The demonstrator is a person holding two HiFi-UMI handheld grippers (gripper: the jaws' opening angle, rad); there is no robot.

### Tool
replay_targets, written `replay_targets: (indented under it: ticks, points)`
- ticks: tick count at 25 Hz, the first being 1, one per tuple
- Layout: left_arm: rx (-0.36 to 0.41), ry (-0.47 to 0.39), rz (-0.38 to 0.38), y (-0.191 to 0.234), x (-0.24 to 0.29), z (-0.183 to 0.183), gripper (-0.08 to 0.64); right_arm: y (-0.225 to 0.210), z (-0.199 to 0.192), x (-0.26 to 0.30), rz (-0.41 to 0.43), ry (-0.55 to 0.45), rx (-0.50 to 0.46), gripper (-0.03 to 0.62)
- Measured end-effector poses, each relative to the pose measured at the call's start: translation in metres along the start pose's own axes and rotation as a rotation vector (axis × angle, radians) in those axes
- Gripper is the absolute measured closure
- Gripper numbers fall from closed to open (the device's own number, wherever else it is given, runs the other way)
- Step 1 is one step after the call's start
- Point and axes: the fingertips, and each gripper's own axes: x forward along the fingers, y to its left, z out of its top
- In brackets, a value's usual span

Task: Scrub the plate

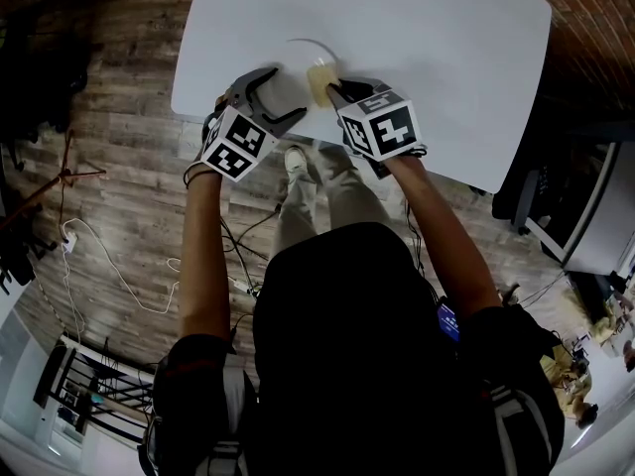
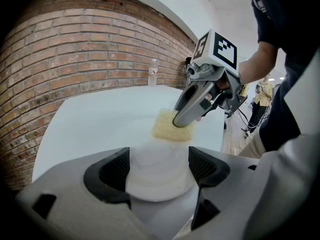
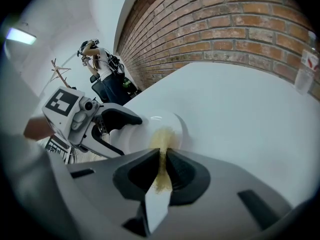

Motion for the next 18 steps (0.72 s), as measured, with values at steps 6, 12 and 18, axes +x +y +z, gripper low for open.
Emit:
replay_targets:
  ticks: [6, 12, 18]
  points:
    - [-0.001, 0.002, -0.001, 0.0, 0.001, 0.0, 0.192, 0.007, -0.004, 0.001, 0.013, 0.009, -0.004, 0.548]
    - [-0.002, 0.002, 0.0, 0.0, 0.001, 0.001, 0.192, 0.016, -0.008, 0.002, 0.028, 0.013, -0.018, 0.548]
    - [-0.003, 0.004, 0.003, 0.0, 0.002, 0.002, 0.192, 0.021, -0.01, 0.004, 0.038, 0.02, -0.031, 0.548]
